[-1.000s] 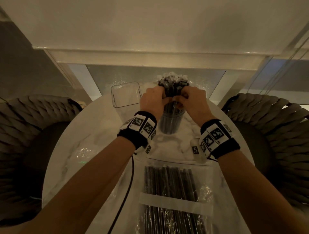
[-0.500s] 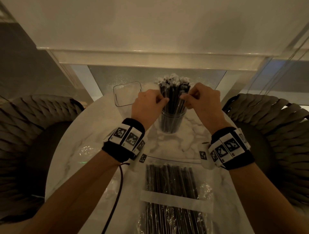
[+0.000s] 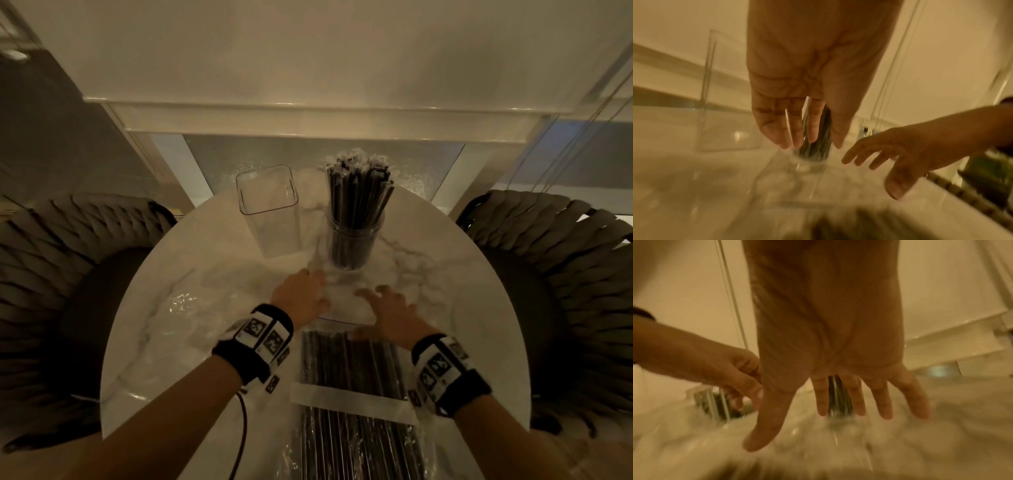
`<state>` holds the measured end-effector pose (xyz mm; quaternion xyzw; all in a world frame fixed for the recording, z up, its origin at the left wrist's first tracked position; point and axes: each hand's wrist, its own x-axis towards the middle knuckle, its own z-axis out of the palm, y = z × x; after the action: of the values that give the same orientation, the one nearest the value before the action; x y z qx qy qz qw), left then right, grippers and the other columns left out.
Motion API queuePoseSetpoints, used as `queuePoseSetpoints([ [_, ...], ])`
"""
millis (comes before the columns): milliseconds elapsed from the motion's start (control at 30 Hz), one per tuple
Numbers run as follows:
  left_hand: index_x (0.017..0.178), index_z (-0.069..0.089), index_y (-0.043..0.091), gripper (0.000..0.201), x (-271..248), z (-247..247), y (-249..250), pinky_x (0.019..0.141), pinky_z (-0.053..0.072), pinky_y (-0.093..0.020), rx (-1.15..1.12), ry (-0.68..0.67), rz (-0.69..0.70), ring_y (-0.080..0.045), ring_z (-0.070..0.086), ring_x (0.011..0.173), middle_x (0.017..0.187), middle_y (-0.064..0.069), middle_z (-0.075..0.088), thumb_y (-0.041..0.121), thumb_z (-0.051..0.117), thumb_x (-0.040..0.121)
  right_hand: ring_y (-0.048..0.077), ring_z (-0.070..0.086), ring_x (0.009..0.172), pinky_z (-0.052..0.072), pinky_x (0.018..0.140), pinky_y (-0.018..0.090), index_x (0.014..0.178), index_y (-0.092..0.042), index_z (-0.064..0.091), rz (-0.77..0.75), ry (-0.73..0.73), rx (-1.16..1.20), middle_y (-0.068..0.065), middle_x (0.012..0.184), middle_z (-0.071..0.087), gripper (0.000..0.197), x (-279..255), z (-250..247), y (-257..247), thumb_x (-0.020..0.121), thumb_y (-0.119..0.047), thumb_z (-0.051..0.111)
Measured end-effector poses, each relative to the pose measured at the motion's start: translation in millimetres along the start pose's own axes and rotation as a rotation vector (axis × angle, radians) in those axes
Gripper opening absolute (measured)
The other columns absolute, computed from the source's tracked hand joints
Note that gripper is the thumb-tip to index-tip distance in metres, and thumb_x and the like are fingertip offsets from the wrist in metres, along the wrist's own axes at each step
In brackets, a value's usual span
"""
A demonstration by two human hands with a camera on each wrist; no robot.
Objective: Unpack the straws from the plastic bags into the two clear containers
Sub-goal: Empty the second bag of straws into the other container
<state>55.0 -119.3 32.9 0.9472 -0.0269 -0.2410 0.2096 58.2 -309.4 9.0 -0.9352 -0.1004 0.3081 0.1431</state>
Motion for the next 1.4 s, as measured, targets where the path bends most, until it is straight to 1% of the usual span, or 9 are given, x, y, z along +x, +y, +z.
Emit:
queuePoseSetpoints([
  [133,0.139,0.031,0.025,0.067,1.9,38.8,-11.3,0.104,0.032,-0.051,0.150,-0.181,-0.001,-0.034,0.034,0.128,0.140,-0.006,0.033,0.047,0.060,0.083,0.031,0.046,0.118,0.033,0.099,0.047,0.113,-0.025,0.057,0.062,-0.010,0.055,0.005,0.118,0.051,0.045,2.5,36.3,4.9,0.074,-0.043,0.071],
  [367,0.087,0.047,0.023,0.007,-10.8,25.3,-12.4,0.080,0.037,-0.032,-0.112,-0.169,0.125,-0.027,0.057,0.098,0.093,-0.002,0.055,0.018,0.051,0.091,0.024,0.054,0.104,0.041,0.094,0.041,0.096,-0.020,0.061,-0.140,0.126,0.113,-0.004,0.097,0.043,0.012,-13.8,5.8,2.9,0.086,-0.026,0.060],
  [567,0.091,0.052,0.028,0.003,-63.7,-37.7,17.6,0.084,0.041,-0.032,-0.185,0.269,0.448,-0.014,0.051,0.091,0.094,0.010,0.054,0.031,0.050,0.091,0.005,0.055,0.069,0.040,0.060,0.019,0.106,-0.025,0.049,-0.261,0.129,0.332,-0.004,0.089,0.064,0.042,-79.1,-55.8,-24.5,0.076,-0.040,0.074],
  [700,0.113,0.052,0.031,0.037,-91.6,-61.0,29.5,0.091,0.044,-0.028,-0.423,0.656,0.319,-0.012,0.048,0.108,0.115,0.010,0.046,0.050,0.057,0.082,0.004,0.056,0.062,0.045,0.061,0.022,0.106,-0.026,0.059,-0.377,0.359,0.372,-0.012,0.072,0.056,0.032,-115.6,-72.2,-50.2,0.078,-0.026,0.074],
  [867,0.093,0.064,0.011,0.027,-111.5,-76.1,33.3,0.081,0.055,-0.051,-0.741,0.401,0.267,-0.035,0.065,0.084,0.091,-0.018,0.069,0.038,0.062,0.087,0.025,0.063,0.065,0.054,0.062,0.040,0.102,-0.023,0.064,-0.483,0.407,0.622,0.010,0.077,0.067,0.022,-142.2,-51.1,-75.1,0.080,-0.021,0.069],
  [967,0.081,0.065,0.006,0.025,-122.1,-77.0,26.4,0.070,0.054,-0.036,-0.682,0.386,0.377,-0.041,0.063,0.076,0.079,-0.023,0.068,0.028,0.058,0.091,0.024,0.063,0.066,0.053,0.062,0.040,0.103,-0.026,0.066,-0.482,0.406,0.680,0.006,0.077,0.069,0.030,-152.5,-37.6,-81.8,0.080,-0.045,0.061],
  [1067,0.085,0.068,0.008,0.026,-128.6,-72.6,25.9,0.069,0.047,-0.025,-0.635,0.389,0.402,-0.026,0.063,0.076,0.084,-0.014,0.067,0.033,0.060,0.087,0.007,0.057,0.056,0.048,0.059,0.024,0.104,-0.023,0.068,-0.458,0.474,0.682,-0.011,0.064,0.064,0.022,-153.7,-26.9,-82.9,0.084,-0.028,0.064],
  [1200,0.083,0.059,0.018,0.034,-142.8,-67.4,30.5,0.060,0.041,-0.013,-0.457,0.747,0.056,-0.007,0.058,0.071,0.081,0.003,0.061,0.051,0.064,0.079,0.000,0.052,0.067,0.037,0.064,-0.001,0.108,-0.012,0.069,-0.520,0.743,0.447,-0.011,0.075,0.067,0.032,-157.9,-22.4,-92.4,0.083,-0.022,0.051],
  [1400,0.083,0.068,-0.005,0.030,-163.9,-63.4,35.4,0.064,0.060,-0.026,-0.948,0.393,0.068,-0.024,0.072,0.071,0.079,-0.019,0.072,0.025,0.066,0.084,0.006,0.040,0.071,0.028,0.068,0.000,0.123,-0.004,0.059,-0.681,0.822,0.158,0.005,0.084,0.060,0.046,-154.6,-8.9,-107.9,0.078,-0.005,0.064],
])
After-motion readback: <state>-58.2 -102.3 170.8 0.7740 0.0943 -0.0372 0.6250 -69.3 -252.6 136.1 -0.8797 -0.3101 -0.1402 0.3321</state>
